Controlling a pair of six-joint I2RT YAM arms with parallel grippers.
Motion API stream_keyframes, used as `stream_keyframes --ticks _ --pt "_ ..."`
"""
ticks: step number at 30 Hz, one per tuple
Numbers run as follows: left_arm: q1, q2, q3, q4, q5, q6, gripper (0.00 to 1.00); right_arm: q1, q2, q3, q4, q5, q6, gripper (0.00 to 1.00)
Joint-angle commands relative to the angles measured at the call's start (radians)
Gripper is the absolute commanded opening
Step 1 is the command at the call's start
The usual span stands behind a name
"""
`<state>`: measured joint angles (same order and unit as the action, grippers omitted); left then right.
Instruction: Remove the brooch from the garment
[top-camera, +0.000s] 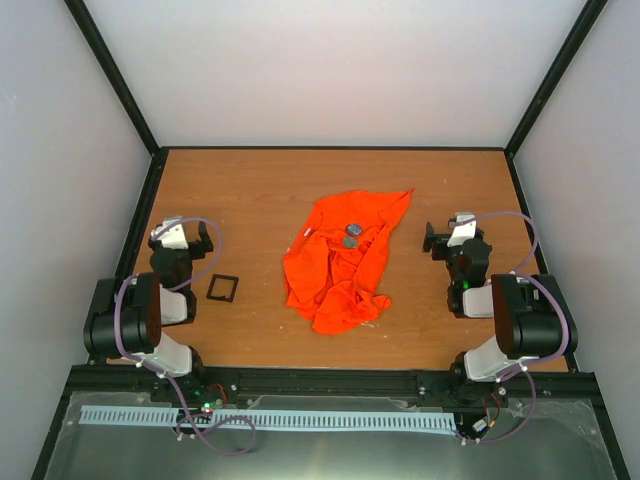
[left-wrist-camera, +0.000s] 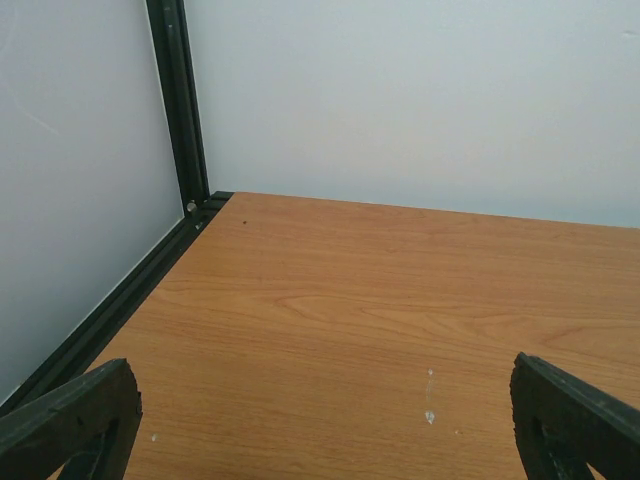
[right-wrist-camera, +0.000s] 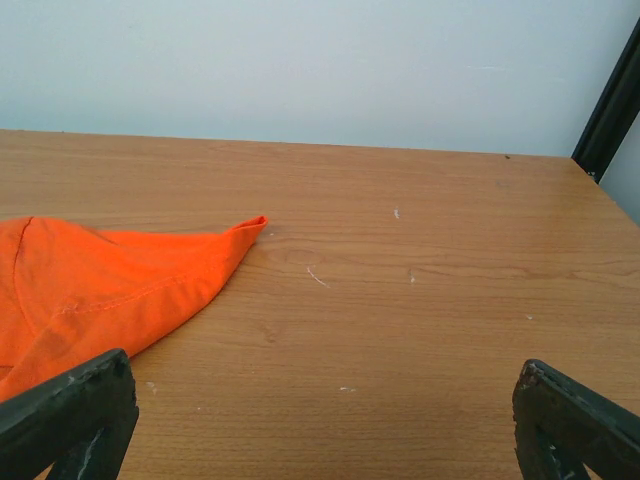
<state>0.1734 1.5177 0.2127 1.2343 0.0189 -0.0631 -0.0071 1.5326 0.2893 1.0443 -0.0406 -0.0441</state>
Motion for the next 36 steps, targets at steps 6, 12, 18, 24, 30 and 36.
stream_keyframes --ticks 6,12,18,24,30,36 --pt "0.009 0.010 0.025 0.050 0.013 0.013 1.00 -0.010 0.009 0.014 0.034 0.009 -0.011 1.00" --pt "0.010 -0.008 0.045 0.018 0.051 0.030 1.00 -0.008 -0.026 0.029 -0.001 0.076 0.018 1.00" --pt "0.010 -0.137 0.520 -0.903 0.243 0.112 1.00 -0.023 -0.302 0.151 -0.365 0.131 0.153 1.00" --pt "0.003 -0.016 0.963 -1.523 0.628 0.265 1.00 -0.097 -0.369 0.268 -0.620 0.000 0.638 1.00" --pt "-0.101 0.068 1.008 -1.662 0.688 0.358 1.00 0.115 -0.258 0.452 -1.011 -0.040 0.449 1.00" --pt "-0.245 0.177 1.010 -1.694 0.614 0.399 1.00 0.385 -0.284 0.382 -1.168 0.161 0.475 0.99"
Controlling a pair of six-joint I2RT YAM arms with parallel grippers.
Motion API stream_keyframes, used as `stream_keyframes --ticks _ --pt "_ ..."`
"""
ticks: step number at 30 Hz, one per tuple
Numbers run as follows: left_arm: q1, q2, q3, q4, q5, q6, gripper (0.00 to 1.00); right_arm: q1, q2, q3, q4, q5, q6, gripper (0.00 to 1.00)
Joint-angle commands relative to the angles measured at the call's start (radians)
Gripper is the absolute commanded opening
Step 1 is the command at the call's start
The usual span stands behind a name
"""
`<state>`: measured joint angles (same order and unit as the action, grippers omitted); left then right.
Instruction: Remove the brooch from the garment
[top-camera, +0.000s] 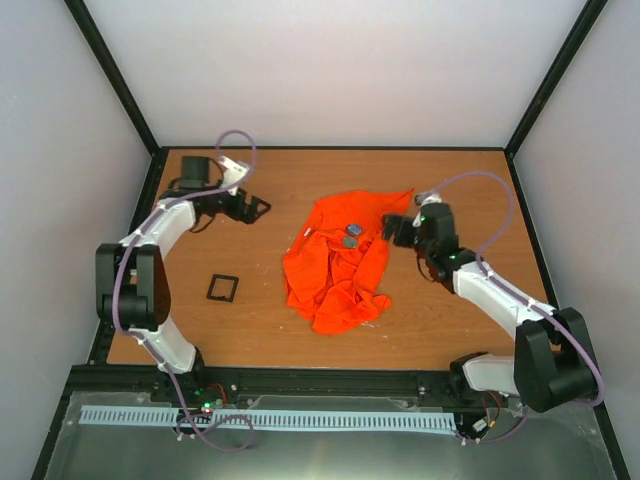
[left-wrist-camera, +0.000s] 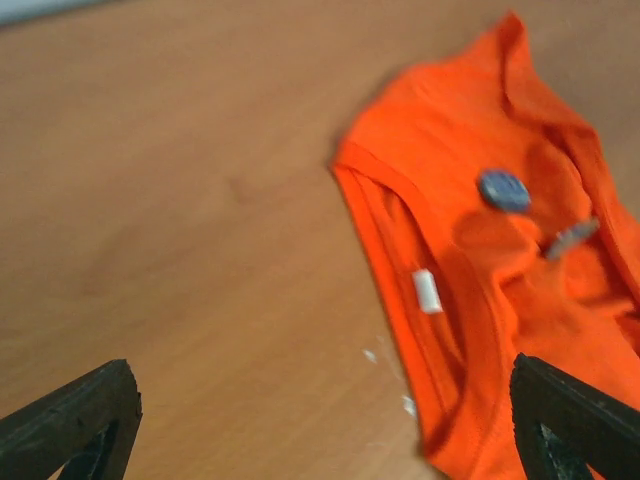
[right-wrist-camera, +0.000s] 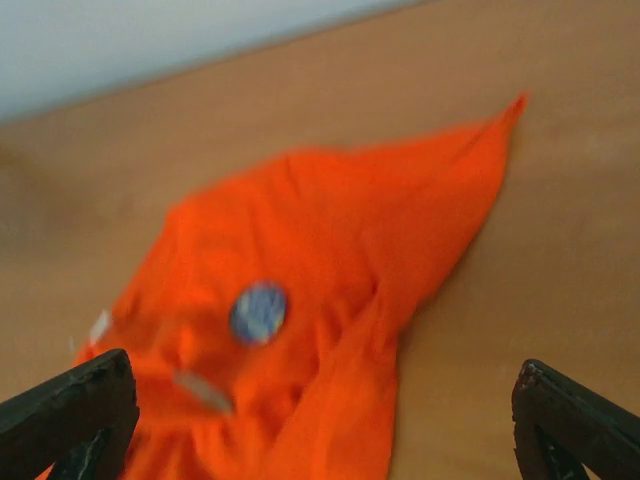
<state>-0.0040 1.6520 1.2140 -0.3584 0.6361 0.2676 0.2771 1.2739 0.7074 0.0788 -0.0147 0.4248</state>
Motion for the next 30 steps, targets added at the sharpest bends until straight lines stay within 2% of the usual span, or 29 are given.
stream_keyframes --ticks 1,3,6,10,15,18,23,27,28,30 --pt "-0.083 0.054 0.009 -0.102 -0.003 0.069 1.00 0.134 -0.028 -0.050 -0.221 0.161 0.016 0.96" --pt "-0.117 0.067 0.008 -0.102 -0.002 0.075 1.00 0.201 -0.012 -0.052 -0.273 0.218 0.037 0.88" --pt "-0.182 0.086 0.000 -0.087 -0.021 0.079 1.00 0.272 0.034 -0.046 -0.326 0.274 0.058 0.82" --pt "-0.266 0.119 -0.020 -0.074 -0.042 0.090 1.00 0.312 0.088 -0.057 -0.300 0.222 0.082 0.74" --pt "-0.351 0.163 -0.068 -0.006 -0.164 0.120 1.00 0.330 0.189 -0.049 -0.268 0.150 0.096 0.70" --pt "-0.376 0.181 -0.089 0.039 -0.220 0.130 0.96 0.341 0.243 -0.047 -0.270 0.106 0.098 0.61" --pt "-0.379 0.211 -0.093 0.057 -0.275 0.151 0.69 0.347 0.224 -0.095 -0.273 0.081 0.126 0.39" --pt "-0.379 0.222 -0.108 0.081 -0.356 0.165 0.33 0.347 0.152 -0.152 -0.290 0.090 0.159 0.17" --pt "-0.377 0.222 -0.109 0.089 -0.385 0.170 0.21 0.347 0.133 -0.165 -0.297 0.098 0.168 0.12" --pt "-0.365 0.227 -0.106 0.106 -0.443 0.175 0.06 0.346 0.094 -0.185 -0.321 0.122 0.183 0.03"
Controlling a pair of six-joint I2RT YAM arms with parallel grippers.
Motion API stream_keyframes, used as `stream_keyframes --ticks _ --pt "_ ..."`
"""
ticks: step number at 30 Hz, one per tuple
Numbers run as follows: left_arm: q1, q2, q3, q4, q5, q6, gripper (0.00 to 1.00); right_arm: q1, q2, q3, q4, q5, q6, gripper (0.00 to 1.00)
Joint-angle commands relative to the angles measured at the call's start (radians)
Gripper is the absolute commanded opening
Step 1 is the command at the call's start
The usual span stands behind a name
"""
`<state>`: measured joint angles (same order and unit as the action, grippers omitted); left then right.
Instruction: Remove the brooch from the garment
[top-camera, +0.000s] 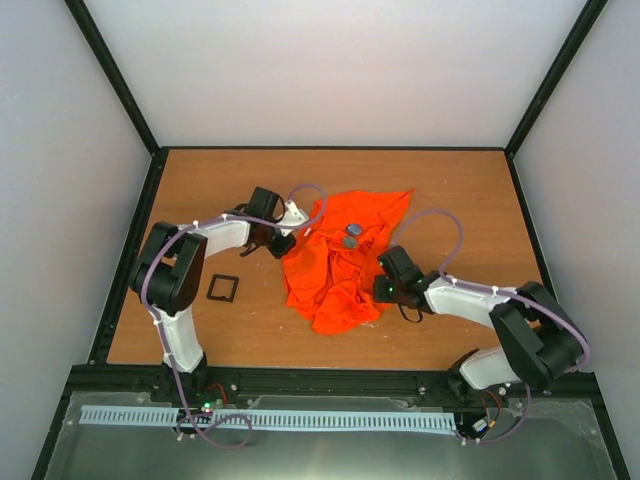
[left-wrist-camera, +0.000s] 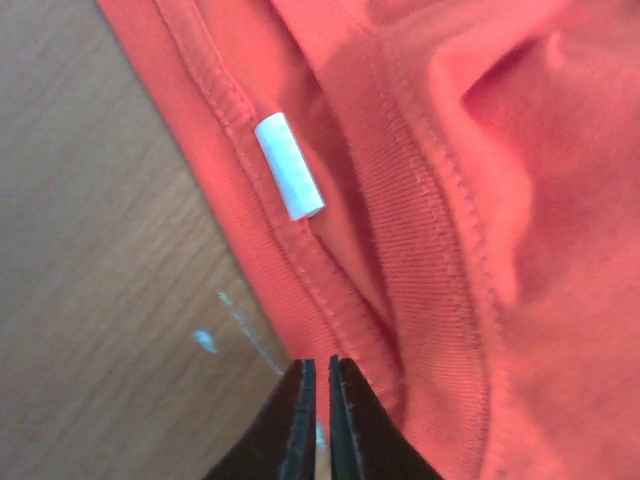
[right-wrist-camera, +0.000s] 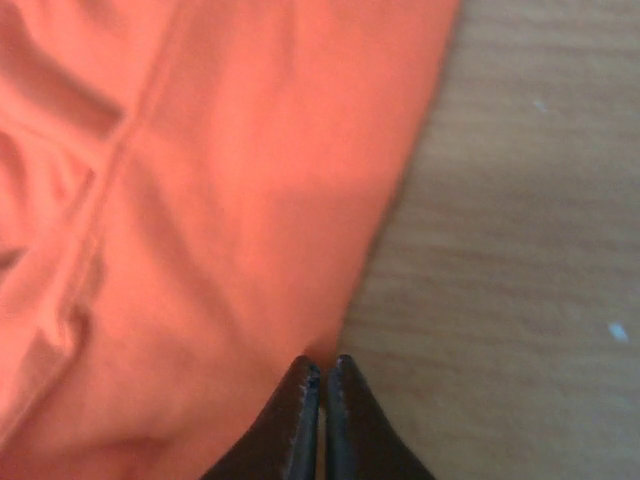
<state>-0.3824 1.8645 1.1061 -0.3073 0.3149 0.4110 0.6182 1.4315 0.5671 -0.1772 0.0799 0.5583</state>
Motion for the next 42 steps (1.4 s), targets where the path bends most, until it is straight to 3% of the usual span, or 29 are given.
stream_keyframes --ticks 1,6,7,9,11,14,19,23,26,28,31,35,37,38,42 --pt "0.027 0.017 0.010 0.057 -0.140 0.032 0.01 0.005 -0.081 -0.053 -0.078 0.040 0.057 0.03" --pt "0.123 0.027 0.102 0.002 -0.137 0.014 0.03 0.005 -0.196 -0.085 -0.158 0.109 0.089 0.03" --pt "0.129 0.024 0.127 -0.032 -0.116 0.015 0.18 0.005 -0.222 -0.087 -0.173 0.119 0.093 0.03" --pt "0.129 -0.003 0.162 -0.107 -0.034 0.008 0.60 0.005 -0.265 -0.085 -0.206 0.140 0.096 0.05" --pt "0.118 -0.046 0.172 -0.166 0.083 -0.009 0.96 0.005 -0.301 -0.067 -0.232 0.156 0.092 0.15" --pt "0.071 -0.095 0.177 -0.214 0.194 -0.015 1.00 0.004 -0.321 -0.017 -0.257 0.147 0.070 0.49" --pt "0.001 -0.031 0.214 -0.264 0.288 -0.082 1.00 0.024 -0.329 0.017 -0.202 0.033 0.066 0.69" --pt "-0.044 0.034 0.186 -0.204 0.245 -0.129 1.00 0.085 -0.275 0.047 -0.174 0.009 0.066 0.79" --pt "-0.071 0.069 0.174 -0.156 0.194 -0.133 1.00 0.131 -0.212 0.060 -0.161 0.014 0.063 0.76" --pt "-0.079 0.084 0.170 -0.137 0.171 -0.131 0.92 0.152 -0.166 0.064 -0.150 0.012 0.064 0.71" --pt "-0.081 0.090 0.143 -0.093 0.106 -0.118 0.70 0.175 -0.102 0.068 -0.151 0.020 0.067 0.57" --pt "-0.077 0.054 0.096 -0.054 0.007 -0.107 0.23 0.179 -0.115 0.050 -0.172 0.050 0.087 0.25" --pt "-0.069 0.026 0.084 -0.051 -0.024 -0.101 0.07 0.179 -0.155 0.038 -0.200 0.085 0.103 0.09" --pt "-0.062 0.013 0.083 -0.050 -0.045 -0.097 0.02 0.179 -0.179 0.031 -0.221 0.106 0.113 0.04" --pt "0.010 -0.039 0.106 -0.068 -0.109 -0.056 0.01 0.179 -0.265 0.003 -0.319 0.145 0.155 0.03"
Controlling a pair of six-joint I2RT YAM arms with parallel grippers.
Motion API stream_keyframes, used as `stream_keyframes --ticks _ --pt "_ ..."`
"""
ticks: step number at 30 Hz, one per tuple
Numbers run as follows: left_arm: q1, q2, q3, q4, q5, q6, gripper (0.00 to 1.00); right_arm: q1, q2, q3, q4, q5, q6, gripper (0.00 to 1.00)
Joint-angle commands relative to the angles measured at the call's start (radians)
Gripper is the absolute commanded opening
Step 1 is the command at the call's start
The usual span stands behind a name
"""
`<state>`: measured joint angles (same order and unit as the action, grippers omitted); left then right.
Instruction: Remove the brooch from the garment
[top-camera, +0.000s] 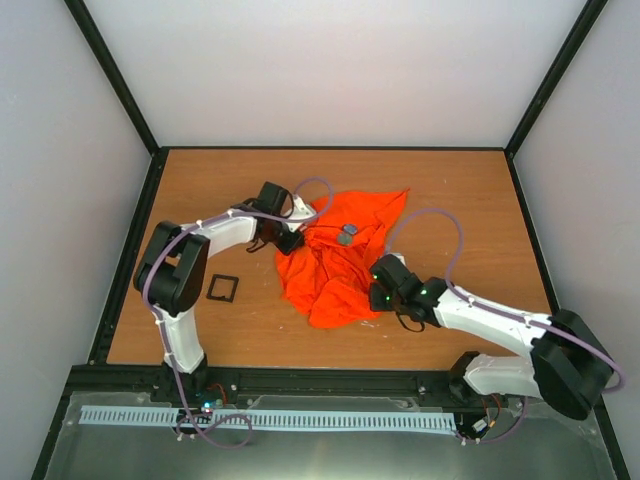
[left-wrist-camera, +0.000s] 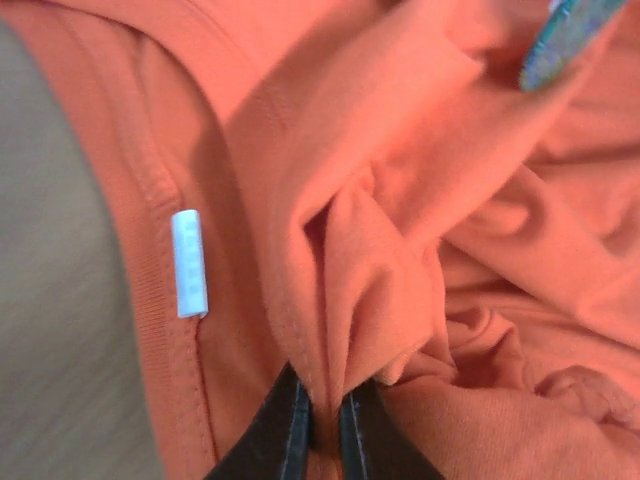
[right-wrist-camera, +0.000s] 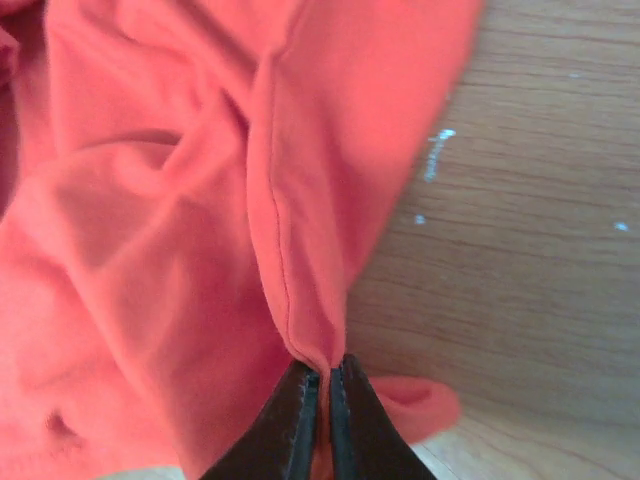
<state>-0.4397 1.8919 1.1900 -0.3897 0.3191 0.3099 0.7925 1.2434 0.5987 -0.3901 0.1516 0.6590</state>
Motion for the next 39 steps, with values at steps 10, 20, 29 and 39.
stream_keyframes --ticks 10,20,29,39 --pt "0.203 -0.097 0.001 0.018 -0.187 0.178 0.24 0.005 -0.272 -0.106 -0.320 0.040 0.215 0.03" --pt "0.203 -0.181 0.040 -0.040 -0.142 0.225 0.86 -0.086 -0.126 0.171 -0.298 -0.043 0.048 0.72" --pt "0.094 -0.315 -0.069 -0.103 -0.094 0.284 0.97 -0.295 0.430 0.644 -0.050 -0.218 -0.211 0.45" --pt "-0.026 -0.333 -0.189 -0.063 -0.032 0.309 0.94 -0.370 0.927 1.132 -0.088 -0.341 -0.238 0.25"
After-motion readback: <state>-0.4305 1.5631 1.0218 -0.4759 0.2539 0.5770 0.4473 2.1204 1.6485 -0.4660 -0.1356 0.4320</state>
